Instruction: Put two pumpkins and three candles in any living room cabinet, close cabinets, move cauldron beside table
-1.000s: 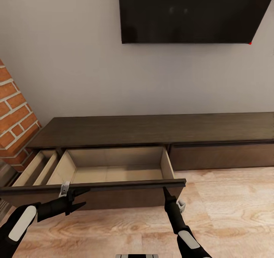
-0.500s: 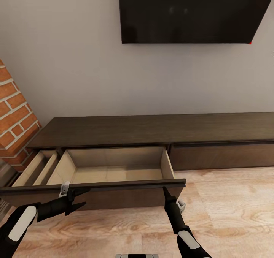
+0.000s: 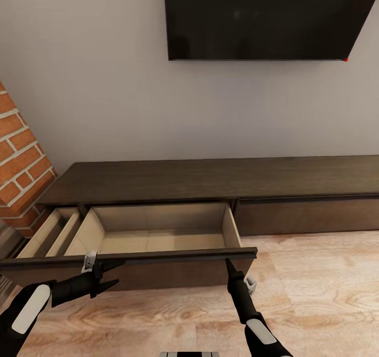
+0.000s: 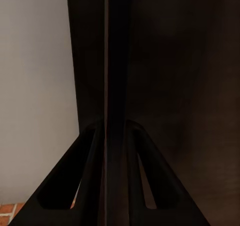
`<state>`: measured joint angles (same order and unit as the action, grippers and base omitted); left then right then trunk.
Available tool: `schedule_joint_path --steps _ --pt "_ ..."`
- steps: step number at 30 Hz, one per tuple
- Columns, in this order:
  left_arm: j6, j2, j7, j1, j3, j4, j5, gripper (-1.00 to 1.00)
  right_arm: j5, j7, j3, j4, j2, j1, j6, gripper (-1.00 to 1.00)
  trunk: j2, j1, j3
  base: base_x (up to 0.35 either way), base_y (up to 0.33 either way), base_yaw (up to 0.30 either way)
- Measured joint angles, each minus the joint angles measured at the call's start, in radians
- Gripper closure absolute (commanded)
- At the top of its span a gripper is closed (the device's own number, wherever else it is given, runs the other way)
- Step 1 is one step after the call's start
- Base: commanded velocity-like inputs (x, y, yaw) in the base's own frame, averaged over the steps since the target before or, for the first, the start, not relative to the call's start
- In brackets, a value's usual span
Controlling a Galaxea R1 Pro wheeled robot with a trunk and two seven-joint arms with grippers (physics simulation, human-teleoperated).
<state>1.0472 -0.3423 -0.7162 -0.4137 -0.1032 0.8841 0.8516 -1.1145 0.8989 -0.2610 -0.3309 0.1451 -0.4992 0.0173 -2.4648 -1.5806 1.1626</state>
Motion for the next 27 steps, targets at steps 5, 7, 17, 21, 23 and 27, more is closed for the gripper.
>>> schedule_joint_path --steps 5,7,17,21,23,27 --pt "0.0 0.0 0.0 0.0 0.0 0.0 0.0 -1.0 0.0 -0.001 0.001 -0.001 0.0 0.0 -0.002 1.0 0.0 0.0 0.0 -0.055 0.0 0.0" --pt "0.0 0.0 0.0 0.0 0.0 0.0 0.0 -1.0 0.0 -0.001 0.001 0.0 0.0 0.0 -0.002 1.0 0.0 0.0 0.0 -0.013 0.0 0.0" --pt "0.0 0.0 0.0 0.0 0.0 0.0 0.0 -1.0 0.0 -0.001 0.001 0.0 0.0 0.0 -0.002 1.0 0.0 0.0 0.0 -0.002 0.0 0.0" --pt "0.0 0.0 0.0 0.0 0.0 0.0 0.0 -1.0 0.0 0.0 0.001 0.0 0.0 0.0 -0.002 1.0 0.0 0.0 0.0 0.0 0.0 0.0" --pt "0.0 0.0 0.0 0.0 0.0 0.0 0.0 -1.0 0.0 0.0 0.001 0.0 0.0 0.0 -0.001 1.0 0.0 0.0 0.0 0.0 0.0 0.0" --pt "0.0 0.0 0.0 0.0 0.0 0.0 0.0 -1.0 0.0 0.0 0.001 0.0 0.0 0.0 0.0 1.0 0.0 0.0 0.0 0.0 0.0 0.0"
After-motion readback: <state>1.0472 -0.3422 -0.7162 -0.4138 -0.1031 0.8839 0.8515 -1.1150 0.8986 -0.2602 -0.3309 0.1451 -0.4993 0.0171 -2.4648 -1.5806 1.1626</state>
